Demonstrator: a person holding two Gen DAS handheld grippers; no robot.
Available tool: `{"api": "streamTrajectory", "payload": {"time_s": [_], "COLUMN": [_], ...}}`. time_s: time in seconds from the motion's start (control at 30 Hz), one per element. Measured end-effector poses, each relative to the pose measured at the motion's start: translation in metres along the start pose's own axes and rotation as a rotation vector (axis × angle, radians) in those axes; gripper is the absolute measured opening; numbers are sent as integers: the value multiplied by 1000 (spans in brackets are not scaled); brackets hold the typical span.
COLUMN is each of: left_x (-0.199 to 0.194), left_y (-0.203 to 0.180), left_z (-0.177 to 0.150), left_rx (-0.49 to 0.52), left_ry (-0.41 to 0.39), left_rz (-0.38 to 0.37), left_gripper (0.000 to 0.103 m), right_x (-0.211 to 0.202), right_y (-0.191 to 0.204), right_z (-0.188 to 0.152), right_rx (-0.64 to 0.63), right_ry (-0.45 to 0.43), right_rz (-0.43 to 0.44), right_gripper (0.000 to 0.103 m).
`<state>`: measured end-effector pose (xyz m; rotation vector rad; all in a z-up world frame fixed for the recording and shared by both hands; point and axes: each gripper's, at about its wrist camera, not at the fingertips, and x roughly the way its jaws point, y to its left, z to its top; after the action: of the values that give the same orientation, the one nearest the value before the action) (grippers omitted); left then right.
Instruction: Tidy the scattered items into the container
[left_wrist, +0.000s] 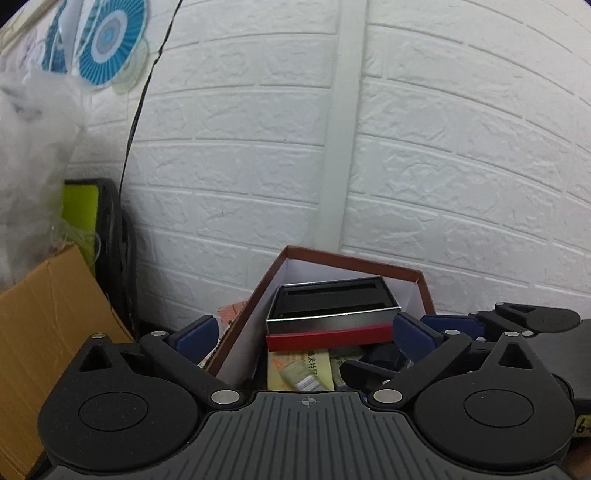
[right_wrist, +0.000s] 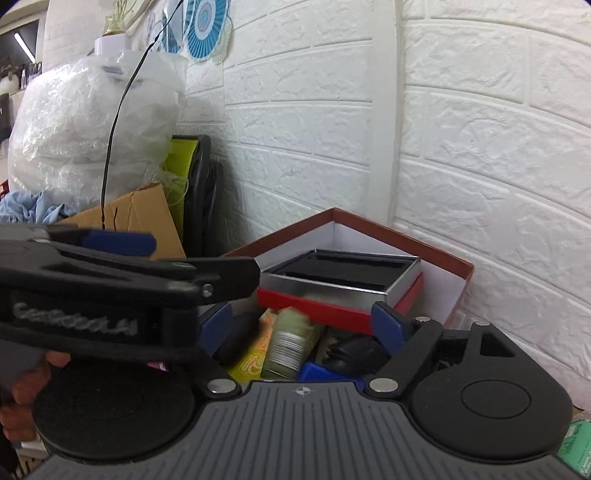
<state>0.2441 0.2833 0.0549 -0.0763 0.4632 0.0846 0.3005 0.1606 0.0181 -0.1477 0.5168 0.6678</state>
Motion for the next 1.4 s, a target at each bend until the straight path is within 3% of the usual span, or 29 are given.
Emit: {"api": "streamTrajectory", "payload": {"time_s": [0.13, 0.33, 1.07, 1.4], "left_x": [-10, -31, -111, -134], "left_y": [-15, -34, -121, -139], "left_z": [-1, -5, -33, -43], "left_rx": [18, 30, 84, 104], "left_ry": [10, 14, 67, 67], "left_rz": [1, -3, -13, 17], "left_gripper": [103, 103, 103, 103], "right_x": [-16, -43, -170, -198], "right_y": [-3, -2, 0, 5], "right_z": [-4, -14, -62, -74], "right_rx": [4, -32, -107, -117], "right_ry": [8, 30, 56, 46], "right_rz": [-19, -75, -156, -165], "right_gripper": [98, 102, 103, 103]}}
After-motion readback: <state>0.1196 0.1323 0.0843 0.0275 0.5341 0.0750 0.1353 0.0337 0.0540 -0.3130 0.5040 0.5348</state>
